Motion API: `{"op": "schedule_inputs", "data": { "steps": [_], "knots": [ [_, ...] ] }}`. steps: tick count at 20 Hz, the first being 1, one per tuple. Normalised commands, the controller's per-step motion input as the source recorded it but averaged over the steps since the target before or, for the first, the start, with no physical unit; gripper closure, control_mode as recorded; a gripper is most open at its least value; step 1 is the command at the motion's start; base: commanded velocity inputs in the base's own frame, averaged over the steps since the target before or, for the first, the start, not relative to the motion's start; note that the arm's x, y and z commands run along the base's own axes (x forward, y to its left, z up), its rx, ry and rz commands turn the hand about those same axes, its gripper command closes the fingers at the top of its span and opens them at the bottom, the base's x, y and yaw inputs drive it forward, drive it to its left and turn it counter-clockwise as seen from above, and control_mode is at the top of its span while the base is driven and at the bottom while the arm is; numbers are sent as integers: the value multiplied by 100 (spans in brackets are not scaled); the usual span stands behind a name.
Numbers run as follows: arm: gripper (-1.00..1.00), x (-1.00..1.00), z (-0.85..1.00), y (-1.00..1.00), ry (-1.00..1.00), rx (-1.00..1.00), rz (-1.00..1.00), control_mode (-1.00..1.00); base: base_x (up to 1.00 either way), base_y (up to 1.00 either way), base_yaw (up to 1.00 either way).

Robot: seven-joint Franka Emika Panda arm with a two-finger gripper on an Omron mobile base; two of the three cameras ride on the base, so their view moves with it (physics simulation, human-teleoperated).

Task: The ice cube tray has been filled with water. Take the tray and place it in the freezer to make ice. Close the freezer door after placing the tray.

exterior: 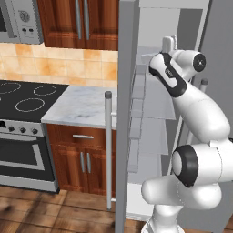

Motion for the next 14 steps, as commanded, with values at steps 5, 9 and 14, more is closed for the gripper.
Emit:
{"op": "schedule_inputs", "data": {
  "steps": [5, 9, 14],
  "knots": [
    [100, 8, -19, -9, 2, 0, 0, -100, 0, 0, 0],
    [100, 20, -19, -5, 3, 0, 0, -100, 0, 0, 0],
    [100, 27, -22, -1, 3, -1, 0, -100, 0, 0, 0]
  ]
}}
